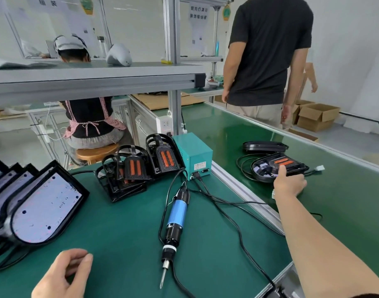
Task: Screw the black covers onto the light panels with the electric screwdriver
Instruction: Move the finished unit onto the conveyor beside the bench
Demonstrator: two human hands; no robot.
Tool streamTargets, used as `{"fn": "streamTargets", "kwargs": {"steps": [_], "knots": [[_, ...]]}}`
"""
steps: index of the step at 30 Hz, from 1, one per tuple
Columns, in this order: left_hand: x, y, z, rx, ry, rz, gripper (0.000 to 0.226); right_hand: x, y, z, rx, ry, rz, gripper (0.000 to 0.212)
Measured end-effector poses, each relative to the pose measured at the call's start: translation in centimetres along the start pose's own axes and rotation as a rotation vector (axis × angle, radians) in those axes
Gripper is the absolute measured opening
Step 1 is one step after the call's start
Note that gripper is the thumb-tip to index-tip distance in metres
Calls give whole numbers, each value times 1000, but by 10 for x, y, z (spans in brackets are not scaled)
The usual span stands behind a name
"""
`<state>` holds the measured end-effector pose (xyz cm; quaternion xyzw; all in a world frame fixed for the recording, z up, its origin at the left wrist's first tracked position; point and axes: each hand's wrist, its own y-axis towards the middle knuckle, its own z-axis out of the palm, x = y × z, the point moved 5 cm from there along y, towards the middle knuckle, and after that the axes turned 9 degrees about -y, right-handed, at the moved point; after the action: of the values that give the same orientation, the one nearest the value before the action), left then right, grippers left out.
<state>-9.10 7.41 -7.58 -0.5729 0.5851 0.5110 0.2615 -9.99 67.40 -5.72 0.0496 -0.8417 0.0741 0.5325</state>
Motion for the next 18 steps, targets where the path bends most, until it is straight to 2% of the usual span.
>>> {"fn": "streamTargets", "kwargs": {"steps": [3,7,13,18], "knots": [[-9,-3,1,-5,-6,-30,26,0,-10,-9,-82,39,-42,63],[-14,-5,0,-22,-30,-52,23,21,-42,-10,-138,58,-227,50],[-16,-5,-1,-51,-6,-42,25,64,-126,25,42,67,-526,47],[-14,-4,-2,-64,-6,-36,24,85,-203,62,308,228,-555,44]]}}
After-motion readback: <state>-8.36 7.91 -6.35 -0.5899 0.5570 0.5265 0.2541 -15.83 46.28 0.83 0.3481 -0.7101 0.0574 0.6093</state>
